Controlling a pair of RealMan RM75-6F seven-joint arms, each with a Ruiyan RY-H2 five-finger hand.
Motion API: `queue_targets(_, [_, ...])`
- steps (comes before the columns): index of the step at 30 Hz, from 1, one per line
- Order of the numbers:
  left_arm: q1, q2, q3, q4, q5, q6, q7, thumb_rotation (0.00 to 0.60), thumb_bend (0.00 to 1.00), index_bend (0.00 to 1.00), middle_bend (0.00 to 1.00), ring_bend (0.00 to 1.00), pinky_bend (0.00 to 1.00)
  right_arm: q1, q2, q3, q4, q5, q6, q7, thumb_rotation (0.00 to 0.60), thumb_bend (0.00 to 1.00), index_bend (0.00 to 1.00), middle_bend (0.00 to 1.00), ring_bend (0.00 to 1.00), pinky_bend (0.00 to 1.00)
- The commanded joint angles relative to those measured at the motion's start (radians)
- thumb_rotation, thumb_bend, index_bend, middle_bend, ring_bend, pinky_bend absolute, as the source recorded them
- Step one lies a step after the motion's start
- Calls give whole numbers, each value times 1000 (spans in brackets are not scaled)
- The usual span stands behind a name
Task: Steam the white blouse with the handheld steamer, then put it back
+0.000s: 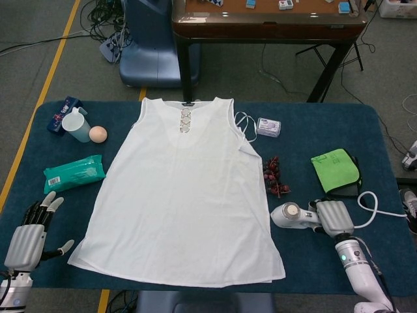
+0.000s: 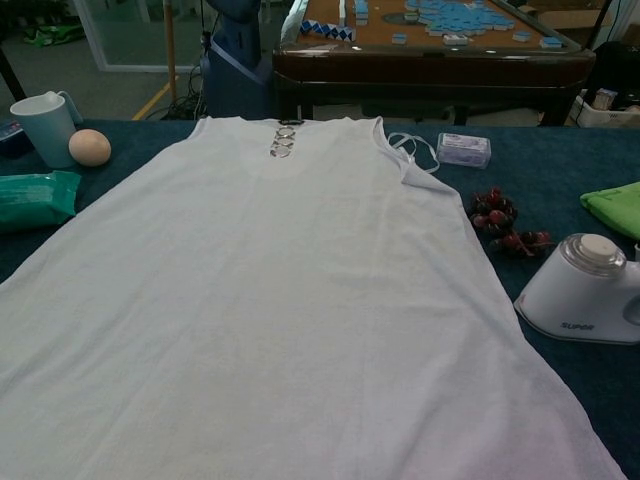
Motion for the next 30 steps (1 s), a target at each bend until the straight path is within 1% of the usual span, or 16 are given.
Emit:
queue_targets(1, [-1, 0, 0, -2, -2, -3, 3, 600, 138, 77, 0, 8, 0, -1, -7, -4, 15, -15, 3, 23, 600, 393, 566, 515, 356, 371])
queue_targets(8, [-4, -4, -1, -4, -3, -9, 10, 600, 138, 77, 0, 8, 0, -3, -14, -7, 41, -36, 8, 67, 600, 397, 594, 553, 399, 372])
queue_targets(11, [-6, -4, -2, -6, -3, -10, 13, 600, 139, 77, 0, 8, 0, -3, -19, -5, 53, -48, 12, 91, 600, 415, 613, 571, 425, 376])
queue_targets(14, [-7, -5, -3, -7, -4, -12, 16, 600, 139, 77, 0, 8, 0, -3, -29, -4, 69, -64, 17, 121, 600, 433, 645, 601, 479, 395])
queue_targets(19, [-7, -4, -6, -9, -9, -11, 18, 600, 139, 77, 0, 8, 0, -1, -45, -6, 103, -96, 13, 198, 600, 485, 729, 672, 588, 466])
queue_targets(23, [-8, -3, -6, -12, -8, -13, 22, 600, 139, 77, 0, 8, 0, -4, -56, -7, 134, -122, 23, 252, 600, 496, 740, 696, 622, 522])
queue_targets(28, [-9, -1, -8, -16, -9, -11, 25, 600, 138, 77, 0, 8, 0, -11, -79, -13, 197, -179, 45, 384, 600, 500, 741, 717, 671, 657])
queue_targets(30, [-9, 0, -8, -17, -9, -12, 27, 600, 138, 77, 0, 8, 0, -12, -91, -17, 232, -204, 55, 439, 600, 501, 741, 727, 687, 683])
